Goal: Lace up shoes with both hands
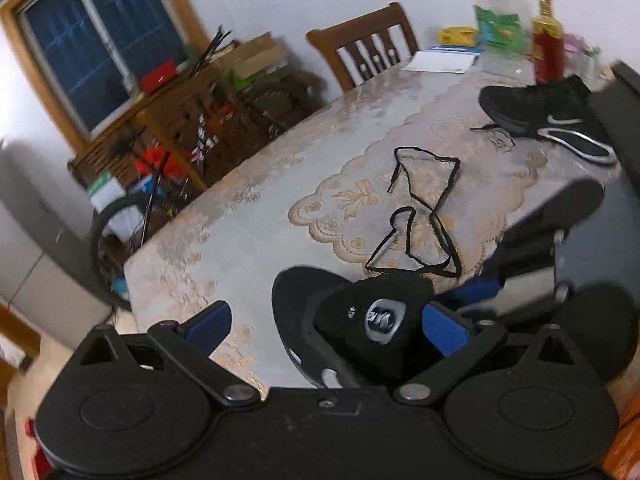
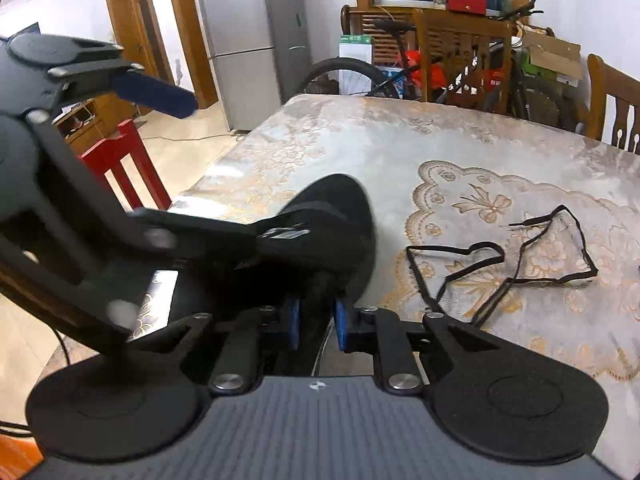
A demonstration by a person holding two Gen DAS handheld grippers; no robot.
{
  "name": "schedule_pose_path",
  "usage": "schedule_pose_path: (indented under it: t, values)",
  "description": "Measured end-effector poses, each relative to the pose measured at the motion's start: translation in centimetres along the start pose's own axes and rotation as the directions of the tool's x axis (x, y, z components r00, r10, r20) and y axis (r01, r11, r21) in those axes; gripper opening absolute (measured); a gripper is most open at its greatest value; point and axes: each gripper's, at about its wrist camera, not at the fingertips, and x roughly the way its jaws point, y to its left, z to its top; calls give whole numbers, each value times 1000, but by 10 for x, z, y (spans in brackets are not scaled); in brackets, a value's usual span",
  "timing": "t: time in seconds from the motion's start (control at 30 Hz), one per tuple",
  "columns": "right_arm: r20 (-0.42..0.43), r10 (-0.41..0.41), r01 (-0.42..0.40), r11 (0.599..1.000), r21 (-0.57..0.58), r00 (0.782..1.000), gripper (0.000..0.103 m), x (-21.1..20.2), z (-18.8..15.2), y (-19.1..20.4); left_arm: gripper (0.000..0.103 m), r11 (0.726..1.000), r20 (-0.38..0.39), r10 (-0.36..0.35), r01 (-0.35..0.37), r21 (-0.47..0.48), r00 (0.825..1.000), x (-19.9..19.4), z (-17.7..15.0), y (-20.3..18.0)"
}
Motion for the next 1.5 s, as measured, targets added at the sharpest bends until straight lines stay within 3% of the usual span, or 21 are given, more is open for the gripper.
schedule_pose_path:
  t: [0.3, 0.37, 0.4, 0.57, 0.6, 0.63, 0.67, 0.73, 0.8, 0.93, 1.0, 1.17, 1.23, 1.3, 1.37, 1.4, 1.43, 1.5]
  values:
    - [15, 8, -7, 998, -58, 1000, 20, 2, -6, -2, 95, 994, -28, -17, 20, 106, 999, 15, 16, -11]
    - [17, 11, -10, 997, -73, 1000, 20, 4, -7, 2, 97, 990, -12, -59, 60, 129, 998, 4, 23, -13]
    - [20, 8, -6, 997, -83, 1000, 20, 3, -9, 5, 103, 987, -12, -82, 83, 140, 997, -1, 25, -14]
    - [-18, 12, -13, 998, -63, 1000, 29, 1, -15, 10, 102, 981, -104, -46, 64, 181, 993, 25, 22, -27]
    - [-25, 11, -13, 998, -57, 1000, 30, 0, -19, 12, 98, 980, -127, -19, 44, 195, 992, 34, 18, -29]
    - [-17, 5, -5, 998, -56, 1000, 30, -2, -23, 14, 85, 977, -146, 15, 17, 213, 989, 43, 13, -31]
    - [-3, -9, 9, 998, -56, 1000, 29, -4, -27, 16, 79, 975, -164, 38, -1, 220, 986, 49, 8, -30]
    - [29, -41, 42, 999, -28, 999, 30, -6, -30, 15, 45, 983, -199, 11, 26, 182, 980, 54, 2, -23]
    - [51, -24, 22, 998, 52, 998, 29, -6, -30, 7, 35, 987, -205, -49, 79, 142, 978, 51, -1, -18]
    - [136, -10, -23, 970, 242, 991, 27, -6, -30, -14, 29, 940, -149, -48, 95, 329, 988, 37, -10, -43]
    - [144, 26, -74, 939, 337, 989, 16, -1, -27, -27, 30, 906, -123, -55, 101, 411, 991, 32, -14, -59]
    - [147, 116, -176, 844, 507, 982, 15, 5, -28, -54, 38, 829, -41, -74, 84, 553, 996, 33, -19, -72]
    - [145, 129, -186, 843, 505, 981, 15, 6, -27, -54, 45, 790, -71, -113, 133, 599, 991, 38, -18, -72]
    - [147, 143, -200, 824, 530, 979, 16, 7, -27, -56, 47, 729, -139, -162, 213, 650, 977, 43, -22, -74]
    - [167, 181, -246, 739, 627, 969, 16, 9, -35, -69, 47, 667, -175, -210, 272, 693, 962, 46, -28, -78]
    - [180, 205, -272, 684, 676, 962, 16, 10, -40, -77, 51, 655, -181, -226, 287, 699, 957, 48, -26, -78]
    - [196, 233, -301, 624, 721, 953, 17, 12, -45, -86, 59, 656, -200, -248, 316, 685, 948, 50, -22, -76]
    - [223, 274, -341, 527, 779, 935, 18, 15, -53, -96, 73, 686, -245, -312, 396, 610, 918, 60, -14, -68]
